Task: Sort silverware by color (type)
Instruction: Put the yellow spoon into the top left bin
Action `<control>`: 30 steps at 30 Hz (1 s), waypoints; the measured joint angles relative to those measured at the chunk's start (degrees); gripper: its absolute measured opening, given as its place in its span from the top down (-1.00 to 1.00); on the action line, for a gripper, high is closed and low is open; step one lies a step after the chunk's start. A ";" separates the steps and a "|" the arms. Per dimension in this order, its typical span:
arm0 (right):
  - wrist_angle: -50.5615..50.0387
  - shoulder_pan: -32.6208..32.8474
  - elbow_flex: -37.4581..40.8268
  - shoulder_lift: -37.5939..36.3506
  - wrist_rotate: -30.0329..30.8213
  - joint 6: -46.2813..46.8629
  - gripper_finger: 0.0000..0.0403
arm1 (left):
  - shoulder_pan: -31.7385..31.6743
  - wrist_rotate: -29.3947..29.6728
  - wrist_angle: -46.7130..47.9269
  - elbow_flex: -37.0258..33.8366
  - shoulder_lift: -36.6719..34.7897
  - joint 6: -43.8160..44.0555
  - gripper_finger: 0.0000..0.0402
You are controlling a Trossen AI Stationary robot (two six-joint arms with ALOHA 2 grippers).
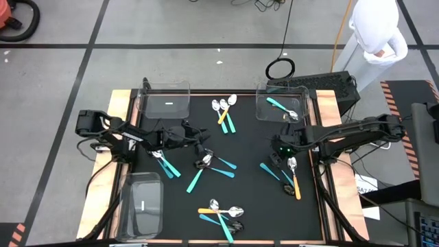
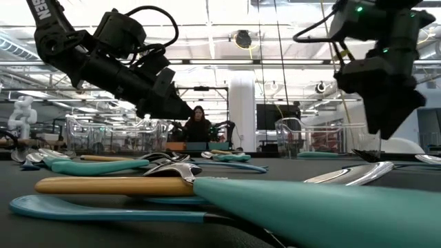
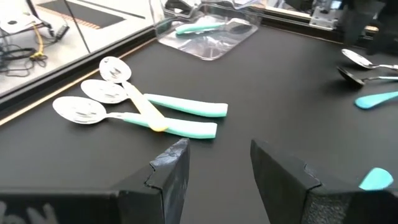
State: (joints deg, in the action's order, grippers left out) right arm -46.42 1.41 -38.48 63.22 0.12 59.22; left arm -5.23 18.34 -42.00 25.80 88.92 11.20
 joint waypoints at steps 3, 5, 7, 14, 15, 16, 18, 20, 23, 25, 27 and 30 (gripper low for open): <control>-1.07 1.99 0.00 -0.68 0.00 2.62 -0.05 | -0.03 1.65 0.00 0.00 0.00 -0.01 0.14; -1.59 3.01 0.00 -0.78 -0.06 3.85 -0.05 | -0.04 2.10 -0.01 0.00 0.00 0.00 0.14; -2.33 3.76 0.00 -0.76 -0.23 4.83 -0.05 | -0.06 2.15 -0.02 0.00 0.00 0.00 0.14; -3.70 6.00 -0.47 -0.76 -3.06 7.90 -0.05 | -0.04 2.15 -0.06 0.00 0.00 0.27 0.14; -4.18 6.54 -0.84 -0.76 -3.19 8.26 -0.05 | -0.04 2.15 -0.18 0.00 0.00 0.03 0.14; -5.00 7.13 -1.36 -0.76 -3.17 8.86 -0.05 | -0.04 2.15 -0.53 0.00 0.00 -0.07 0.14; -7.00 8.33 -2.21 -0.76 -3.19 9.94 -0.05 | -0.04 2.16 -1.71 0.00 0.00 -0.63 0.14; -8.62 9.62 -2.60 -0.77 -2.89 10.98 -0.05 | -0.04 2.69 -3.11 0.00 0.00 -1.42 0.14; -10.55 11.31 -2.60 -0.74 -1.90 13.79 -0.05 | -0.29 3.93 -5.30 0.00 0.00 -1.57 0.14; -11.34 12.53 -2.60 -0.74 -1.86 15.99 -0.05 | -0.78 4.12 -6.33 0.00 0.00 -1.58 0.14; -11.57 14.00 -2.60 -0.74 -1.85 18.39 -0.05 | -1.29 4.23 -6.88 0.00 0.00 -1.62 0.14; -12.12 16.74 -2.60 -0.49 -1.86 22.65 -0.05 | -2.32 4.25 -7.02 0.00 0.00 -1.64 0.14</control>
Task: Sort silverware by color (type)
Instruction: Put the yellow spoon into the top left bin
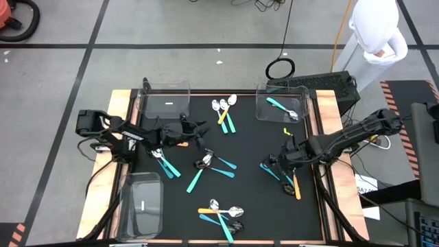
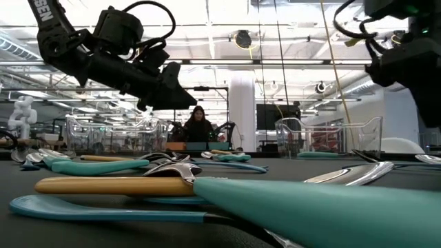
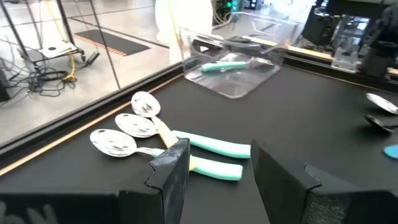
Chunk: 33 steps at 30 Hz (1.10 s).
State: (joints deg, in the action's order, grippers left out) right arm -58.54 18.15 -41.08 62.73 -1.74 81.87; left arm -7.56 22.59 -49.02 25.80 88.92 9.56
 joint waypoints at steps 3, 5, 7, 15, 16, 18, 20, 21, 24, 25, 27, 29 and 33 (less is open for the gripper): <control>-0.71 2.52 0.00 1.10 0.09 4.07 -0.05 | -1.19 0.00 0.01 0.00 0.00 0.00 0.14; -0.99 3.75 0.00 2.52 0.07 5.84 -0.05 | -1.91 0.00 0.08 0.00 0.00 0.00 0.14; -1.27 4.47 0.00 4.23 0.07 6.59 -0.05 | -2.45 0.00 0.06 0.00 0.00 0.00 0.14; -1.09 5.23 3.82 9.54 -3.29 5.45 -0.05 | -3.40 0.00 0.11 0.00 0.00 -0.30 0.14; 0.27 5.23 5.16 9.61 -4.62 5.51 -0.05 | -3.40 0.00 0.16 0.00 0.00 -0.95 0.14; 3.91 5.19 7.42 9.35 -7.37 5.66 -0.05 | -3.38 0.00 0.32 0.00 0.00 -1.40 0.14; 6.99 5.18 8.57 9.17 -8.69 5.67 -0.05 | -3.36 0.00 0.31 0.00 0.00 -1.38 0.14; 7.53 5.13 8.68 9.17 -8.81 5.63 -0.05 | -3.36 0.00 0.30 0.00 0.00 -1.38 0.14; 7.63 5.07 8.81 8.82 -8.74 5.54 -0.05 | -3.38 0.00 0.30 0.00 0.00 -1.43 0.14; 7.38 5.07 8.79 8.82 -8.68 5.27 -0.05 | -3.38 0.00 0.28 0.00 0.00 -1.32 0.14; 6.83 5.05 8.79 8.80 -8.59 4.58 -0.04 | -3.36 0.00 0.36 0.00 0.00 -1.09 0.14; 7.14 5.05 8.76 8.82 -8.55 4.16 0.01 | -3.26 0.00 0.53 0.00 0.00 -0.95 0.14; 9.12 5.05 8.80 8.86 -8.59 3.53 0.26 | -2.43 -1.06 0.60 0.00 0.00 -0.90 0.14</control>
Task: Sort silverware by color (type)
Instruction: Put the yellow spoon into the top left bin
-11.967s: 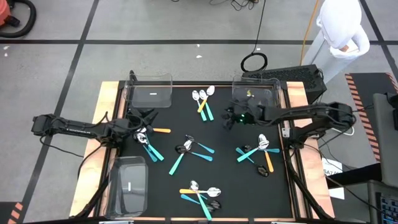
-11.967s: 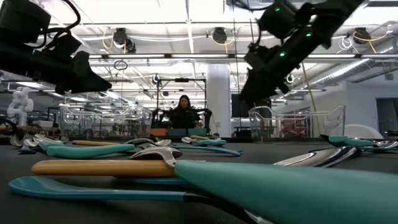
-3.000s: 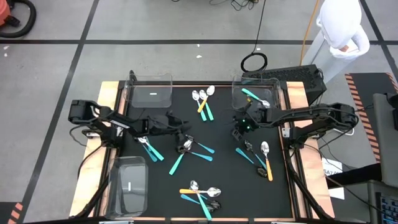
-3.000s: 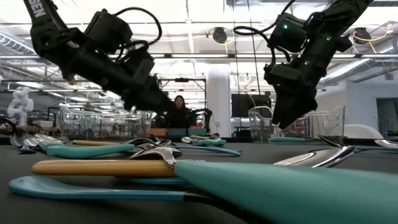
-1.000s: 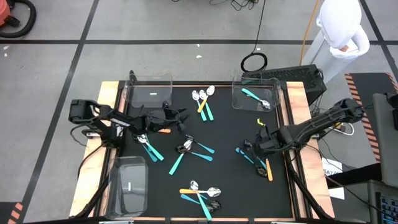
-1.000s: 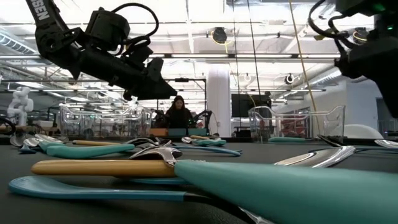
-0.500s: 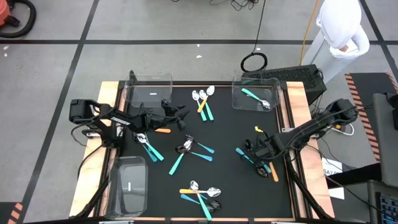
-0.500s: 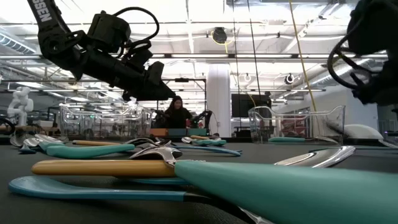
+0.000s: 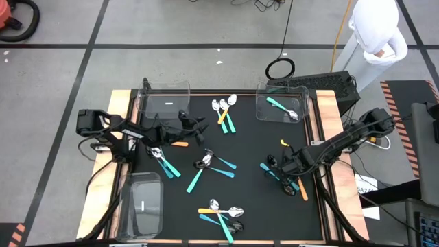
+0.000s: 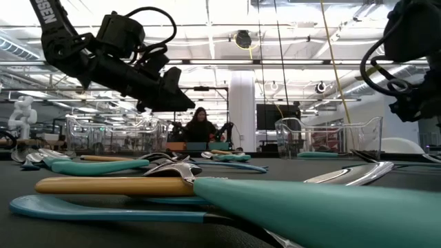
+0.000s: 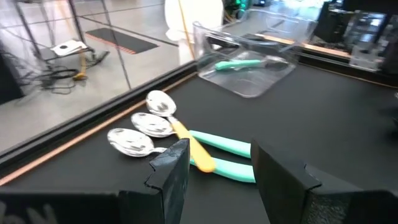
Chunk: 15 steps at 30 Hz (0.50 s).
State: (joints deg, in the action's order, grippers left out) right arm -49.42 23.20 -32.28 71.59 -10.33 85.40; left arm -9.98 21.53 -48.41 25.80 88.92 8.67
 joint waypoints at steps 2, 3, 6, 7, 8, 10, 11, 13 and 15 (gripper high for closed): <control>1.04 0.00 0.03 0.01 -0.03 -0.16 0.45 | 0.36 -0.10 0.01 0.00 0.00 0.00 0.14; 1.51 0.00 0.03 0.02 -0.04 -0.20 0.55 | 0.45 -0.25 -0.01 0.00 0.00 -0.02 0.14; 2.45 -0.65 0.03 0.00 0.12 -2.29 0.84 | 0.68 -0.25 -0.01 0.00 0.00 0.00 0.14; 2.46 -1.14 -0.06 0.00 0.33 -3.27 0.90 | 0.71 -0.25 0.00 0.00 0.00 0.00 0.14; 2.49 -1.81 -0.39 0.01 1.04 -4.80 0.92 | 0.75 -0.26 0.01 0.00 0.00 0.00 0.14; 3.32 -3.76 -2.07 0.09 3.95 -9.25 0.90 | 0.73 -0.25 -0.06 0.00 0.00 0.00 0.14; 3.42 -4.90 -3.04 0.09 5.30 -12.02 0.87 | 0.71 -0.25 -0.19 0.00 0.00 -0.02 0.14; 2.67 -6.98 -5.11 0.02 7.24 -18.09 0.84 | 0.64 -0.23 -0.88 0.00 0.00 0.00 0.14; 1.83 -9.55 -7.37 0.06 9.19 -24.49 0.85 | 0.37 -0.20 -1.93 0.00 0.00 -0.02 0.14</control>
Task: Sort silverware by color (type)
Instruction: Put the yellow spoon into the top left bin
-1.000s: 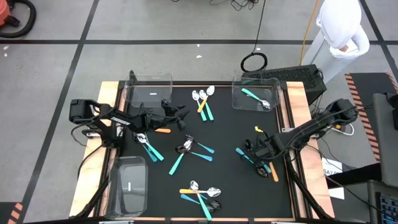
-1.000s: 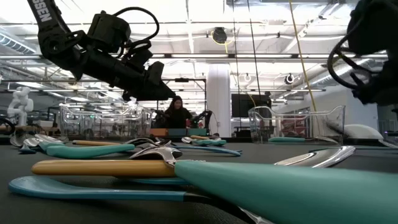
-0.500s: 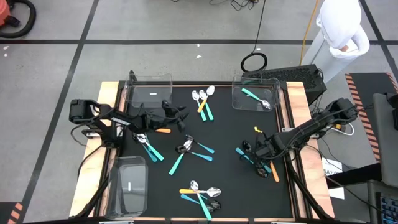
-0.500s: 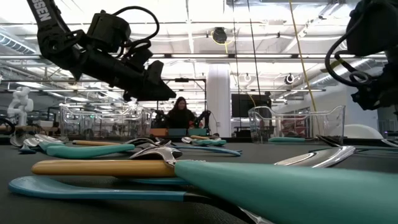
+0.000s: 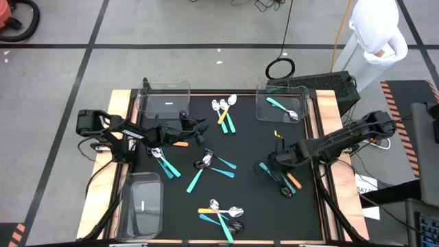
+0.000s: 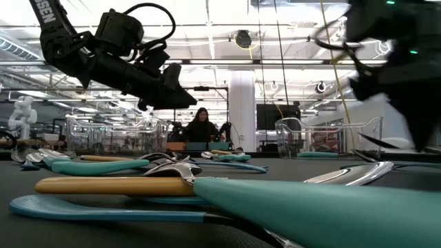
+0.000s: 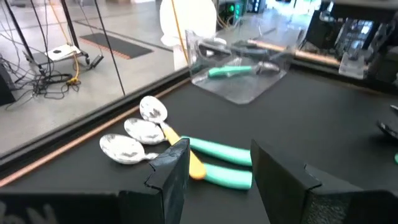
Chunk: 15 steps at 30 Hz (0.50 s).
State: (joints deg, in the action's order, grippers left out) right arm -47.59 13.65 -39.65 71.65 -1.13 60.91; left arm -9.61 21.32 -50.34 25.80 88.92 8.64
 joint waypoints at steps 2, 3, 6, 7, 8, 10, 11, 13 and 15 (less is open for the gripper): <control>-1.29 -2.41 -1.90 -0.02 1.57 -5.61 0.88 | -0.34 0.22 -1.19 0.00 0.00 0.02 0.14; -2.08 -3.55 -2.67 -0.04 2.31 -8.03 0.89 | -0.51 0.29 -1.87 0.00 0.00 0.02 0.14; -4.37 -6.62 -4.63 -0.04 5.74 -13.96 0.90 | -0.79 0.38 -3.12 0.00 0.00 0.00 0.14; -4.95 -7.51 -5.15 -0.04 7.11 -15.79 0.90 | -0.89 0.38 -3.32 0.00 -0.02 0.03 0.14; -5.31 -8.27 -5.63 -0.04 8.50 -17.31 0.89 | -1.02 0.37 -3.34 0.00 -0.02 0.02 0.14; -5.77 -9.83 -6.65 -0.04 11.73 -20.39 0.89 | -1.38 0.39 -3.30 0.00 -0.02 0.03 0.14; -5.93 -10.60 -7.07 -0.04 13.07 -21.89 0.89 | -1.53 0.39 -3.30 0.00 -0.02 0.04 0.14; -6.01 -12.16 -7.62 -0.06 14.79 -24.81 0.89 | -1.73 0.39 -3.28 0.00 -0.02 0.04 0.14; -5.97 -13.89 -7.83 -0.06 14.98 -27.43 0.89 | -1.89 0.39 -3.28 0.00 -0.02 0.06 0.14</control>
State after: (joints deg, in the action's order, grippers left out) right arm -53.56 -0.24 -47.49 71.59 13.85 33.48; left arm -11.50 21.71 -53.63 25.80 88.90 8.70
